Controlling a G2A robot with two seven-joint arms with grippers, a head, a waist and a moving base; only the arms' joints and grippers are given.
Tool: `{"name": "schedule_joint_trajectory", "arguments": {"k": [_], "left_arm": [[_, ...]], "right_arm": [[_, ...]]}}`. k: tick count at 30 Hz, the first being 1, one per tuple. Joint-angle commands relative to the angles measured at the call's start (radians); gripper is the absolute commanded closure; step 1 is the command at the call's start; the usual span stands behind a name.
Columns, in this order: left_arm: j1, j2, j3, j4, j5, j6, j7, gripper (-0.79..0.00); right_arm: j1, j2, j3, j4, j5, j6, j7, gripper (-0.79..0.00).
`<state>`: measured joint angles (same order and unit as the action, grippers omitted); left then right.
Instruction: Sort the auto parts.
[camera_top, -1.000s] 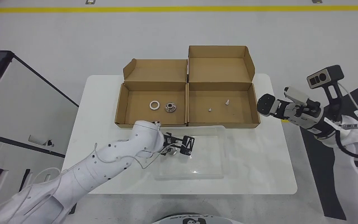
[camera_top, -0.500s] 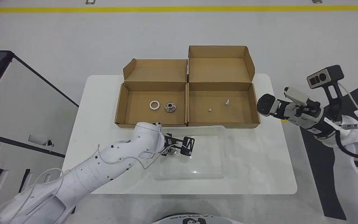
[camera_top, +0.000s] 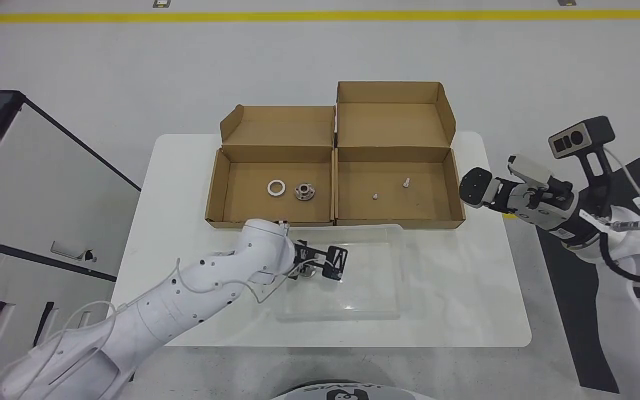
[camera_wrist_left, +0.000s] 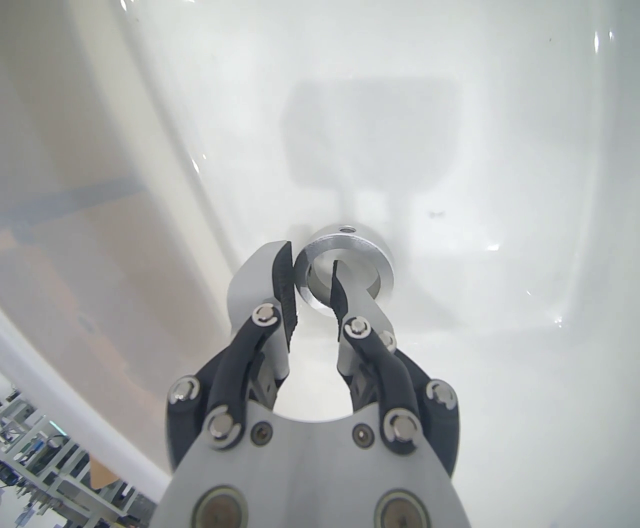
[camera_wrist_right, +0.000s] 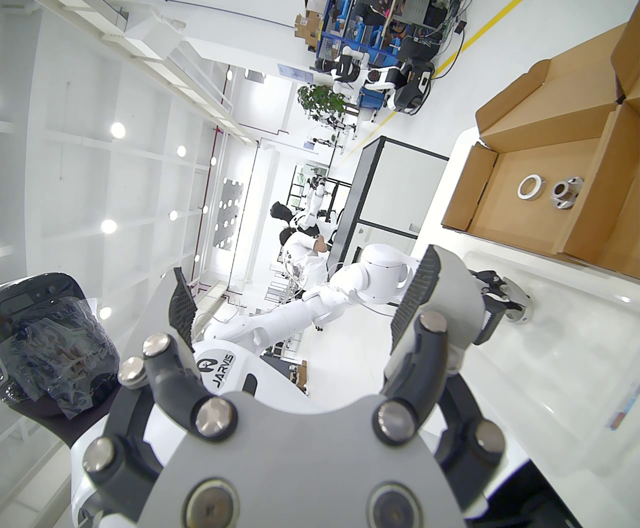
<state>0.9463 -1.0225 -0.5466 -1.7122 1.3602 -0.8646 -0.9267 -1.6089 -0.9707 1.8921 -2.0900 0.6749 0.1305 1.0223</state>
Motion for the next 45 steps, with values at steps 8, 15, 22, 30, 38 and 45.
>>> {"name": "schedule_joint_trajectory", "arguments": {"k": [8, 15, 22, 30, 38, 45], "left_arm": [[0.008, -0.002, -0.005, -0.011, 0.024, 0.012, 0.007, -0.215], [0.012, -0.005, -0.005, -0.007, 0.041, 0.013, 0.013, -0.222], [0.012, -0.012, 0.000, 0.010, 0.033, 0.004, 0.009, -0.209], [0.011, -0.016, -0.002, 0.012, 0.032, 0.003, 0.001, 0.000], [0.017, -0.013, -0.020, -0.011, 0.037, 0.001, 0.000, 0.000], [0.030, -0.001, -0.066, -0.083, 0.028, 0.006, 0.004, 0.000]], "right_arm": [[0.000, 0.000, 0.000, 0.000, 0.000, 0.000, 0.000, -0.785], [0.000, 0.000, 0.000, 0.000, 0.000, 0.000, 0.000, -0.785], [0.000, 0.000, 0.000, 0.000, 0.000, 0.000, 0.000, -0.785], [0.000, 0.000, 0.000, 0.000, 0.000, 0.000, 0.000, -0.785], [0.000, 0.000, 0.000, 0.000, 0.000, 0.000, 0.000, -0.785], [0.000, 0.000, 0.000, 0.000, 0.000, 0.000, 0.000, -0.785]]}}
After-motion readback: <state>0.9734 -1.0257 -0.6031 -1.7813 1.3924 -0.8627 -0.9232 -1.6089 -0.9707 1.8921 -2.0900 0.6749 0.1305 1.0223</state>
